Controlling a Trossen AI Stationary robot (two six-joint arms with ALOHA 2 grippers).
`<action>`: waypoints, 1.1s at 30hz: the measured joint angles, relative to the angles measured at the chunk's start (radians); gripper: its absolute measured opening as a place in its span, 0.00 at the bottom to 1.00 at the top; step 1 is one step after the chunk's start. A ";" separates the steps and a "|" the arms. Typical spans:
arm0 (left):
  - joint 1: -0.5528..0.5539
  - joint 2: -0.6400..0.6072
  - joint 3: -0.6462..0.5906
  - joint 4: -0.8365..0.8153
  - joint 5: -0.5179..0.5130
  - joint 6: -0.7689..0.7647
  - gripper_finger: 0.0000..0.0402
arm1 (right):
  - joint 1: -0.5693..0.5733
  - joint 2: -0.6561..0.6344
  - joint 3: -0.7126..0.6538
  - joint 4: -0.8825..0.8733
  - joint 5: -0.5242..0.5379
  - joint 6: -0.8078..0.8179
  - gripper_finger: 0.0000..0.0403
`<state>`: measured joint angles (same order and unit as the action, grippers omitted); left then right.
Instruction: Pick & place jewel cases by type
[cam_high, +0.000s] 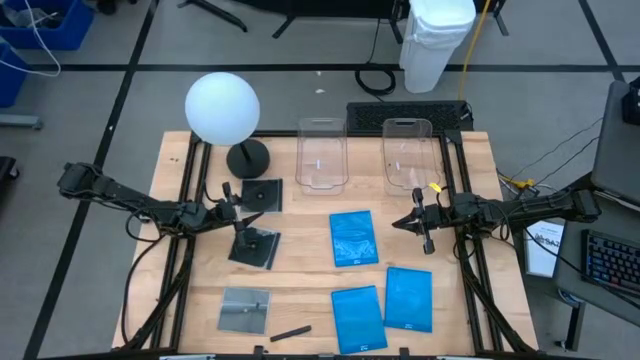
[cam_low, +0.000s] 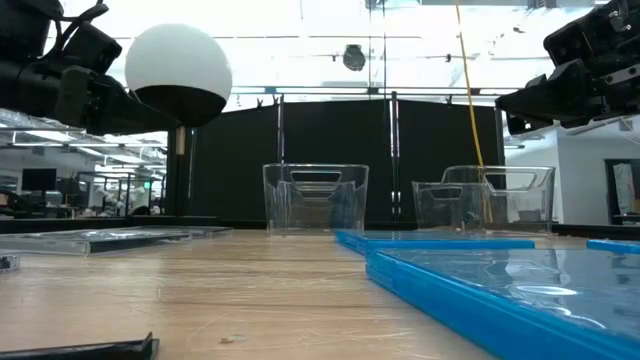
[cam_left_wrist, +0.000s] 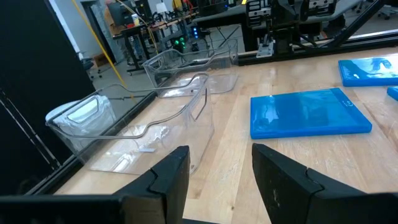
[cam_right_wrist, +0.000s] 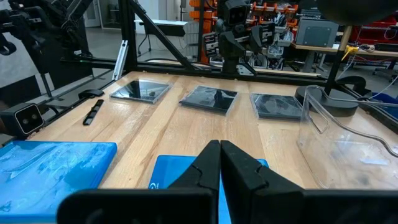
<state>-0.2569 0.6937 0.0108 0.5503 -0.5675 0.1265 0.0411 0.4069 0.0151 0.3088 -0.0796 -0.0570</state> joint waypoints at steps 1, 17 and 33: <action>0.000 0.000 0.000 0.000 0.000 0.000 0.45 | 0.000 0.000 0.000 0.000 0.000 0.000 0.01; 0.000 0.000 0.000 0.000 0.000 0.000 0.45 | 0.000 0.000 0.000 0.000 0.000 0.000 0.01; 0.000 0.000 0.000 0.099 0.000 -0.001 0.45 | 0.000 0.000 0.000 0.000 0.000 0.000 0.01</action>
<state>-0.2565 0.6933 0.0113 0.6489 -0.5678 0.1251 0.0414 0.4072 0.0153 0.3088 -0.0799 -0.0566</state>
